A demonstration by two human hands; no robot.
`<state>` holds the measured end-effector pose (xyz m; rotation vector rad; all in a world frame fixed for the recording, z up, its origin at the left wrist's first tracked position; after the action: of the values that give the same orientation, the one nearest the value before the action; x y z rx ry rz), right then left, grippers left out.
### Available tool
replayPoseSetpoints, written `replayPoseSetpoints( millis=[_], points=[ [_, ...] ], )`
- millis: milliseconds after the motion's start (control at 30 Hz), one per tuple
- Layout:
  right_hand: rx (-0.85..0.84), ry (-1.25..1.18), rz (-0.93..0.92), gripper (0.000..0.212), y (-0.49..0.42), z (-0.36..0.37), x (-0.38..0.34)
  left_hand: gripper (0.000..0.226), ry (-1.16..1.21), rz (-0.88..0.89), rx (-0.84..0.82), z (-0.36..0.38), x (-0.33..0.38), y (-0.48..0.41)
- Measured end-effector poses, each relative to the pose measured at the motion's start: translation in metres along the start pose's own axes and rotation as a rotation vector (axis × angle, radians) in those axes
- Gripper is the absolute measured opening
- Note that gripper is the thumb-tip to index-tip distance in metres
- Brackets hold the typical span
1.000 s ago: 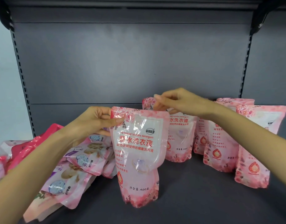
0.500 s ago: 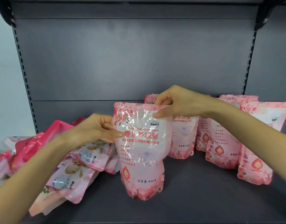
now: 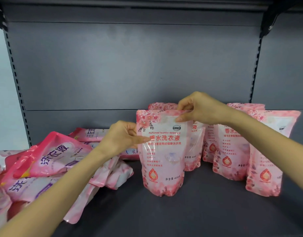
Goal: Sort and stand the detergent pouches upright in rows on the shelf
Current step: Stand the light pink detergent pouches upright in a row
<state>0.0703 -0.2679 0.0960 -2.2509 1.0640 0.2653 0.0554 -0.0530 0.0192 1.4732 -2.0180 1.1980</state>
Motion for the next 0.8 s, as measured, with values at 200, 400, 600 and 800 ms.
replayPoseSetpoints(
  millis=[200, 400, 600, 800],
  points=[
    [0.023, 0.037, 0.073, 0.012, 0.009, -0.022, 0.021, 0.016, -0.013, 0.063, 0.033, 0.034, 0.011, -0.02],
    [0.019, 0.095, 0.17, 0.01, 0.022, -0.047, 0.041, 0.044, -0.029, 0.104, 0.034, 0.067, 0.024, -0.036],
    [0.029, 0.157, 0.238, 0.014, 0.033, -0.055, 0.054, 0.042, 0.114, 0.075, -0.091, 0.079, 0.028, -0.044],
    [0.029, 0.197, 0.221, 0.017, 0.036, -0.053, 0.047, 0.012, 0.168, 0.077, -0.132, 0.079, 0.026, -0.038]
  ],
)
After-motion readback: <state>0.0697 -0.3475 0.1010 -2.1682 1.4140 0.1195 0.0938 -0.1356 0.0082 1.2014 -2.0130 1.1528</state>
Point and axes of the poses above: each hand's wrist, its own y-axis away from the middle knuckle, its own z-axis out of the palm, x = y × z, the point moved 3 cm from there along -y, towards the middle knuckle, and after that the axes turned 7 degrees about -y, right-handed, at the moved point
